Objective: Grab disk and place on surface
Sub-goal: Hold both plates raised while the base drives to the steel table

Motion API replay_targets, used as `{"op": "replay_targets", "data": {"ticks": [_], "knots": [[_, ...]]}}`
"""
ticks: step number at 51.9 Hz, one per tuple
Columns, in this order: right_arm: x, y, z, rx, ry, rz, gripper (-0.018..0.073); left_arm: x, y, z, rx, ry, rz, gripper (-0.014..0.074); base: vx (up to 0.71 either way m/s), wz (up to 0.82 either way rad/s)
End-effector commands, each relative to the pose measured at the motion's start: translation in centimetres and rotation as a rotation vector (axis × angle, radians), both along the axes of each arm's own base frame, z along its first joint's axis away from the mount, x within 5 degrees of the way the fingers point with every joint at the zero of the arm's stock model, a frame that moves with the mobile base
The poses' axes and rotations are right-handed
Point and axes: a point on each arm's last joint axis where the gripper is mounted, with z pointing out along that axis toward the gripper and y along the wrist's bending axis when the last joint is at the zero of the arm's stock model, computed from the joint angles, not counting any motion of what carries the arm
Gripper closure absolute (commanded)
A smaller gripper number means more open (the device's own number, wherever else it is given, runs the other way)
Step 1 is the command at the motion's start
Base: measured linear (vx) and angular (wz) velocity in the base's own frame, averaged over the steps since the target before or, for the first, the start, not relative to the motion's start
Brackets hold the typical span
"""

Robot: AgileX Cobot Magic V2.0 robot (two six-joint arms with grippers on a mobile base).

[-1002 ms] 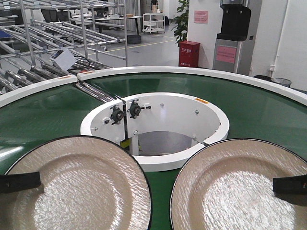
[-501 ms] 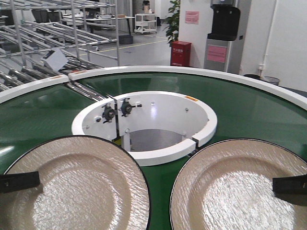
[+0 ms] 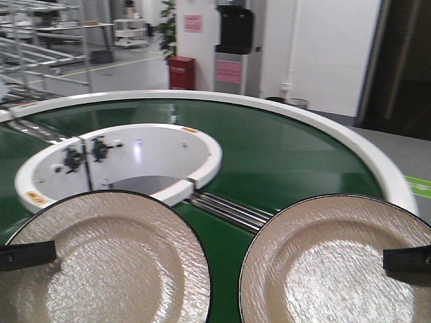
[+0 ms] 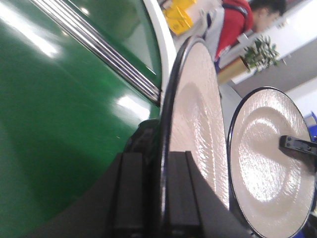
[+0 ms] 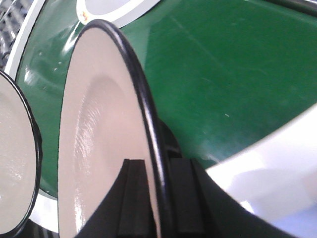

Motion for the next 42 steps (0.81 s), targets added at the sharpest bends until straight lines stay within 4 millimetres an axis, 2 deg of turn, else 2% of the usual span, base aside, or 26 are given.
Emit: {"op": "replay_targets", "data": {"ticks": [1, 42], "knots": [[-0.17, 0.5, 2.13, 0.092, -0.092, -0.019, 0.0568, -0.32, -0.47, 2.5, -0.14, -0.075, -0.001, 0.0601, -0.17, -0.55], [-0.17, 0.5, 2.13, 0.092, -0.092, -0.019, 0.0568, -0.32, -0.47, 2.5, -0.14, -0.075, -0.001, 0.0601, -0.15, -0.54]]}}
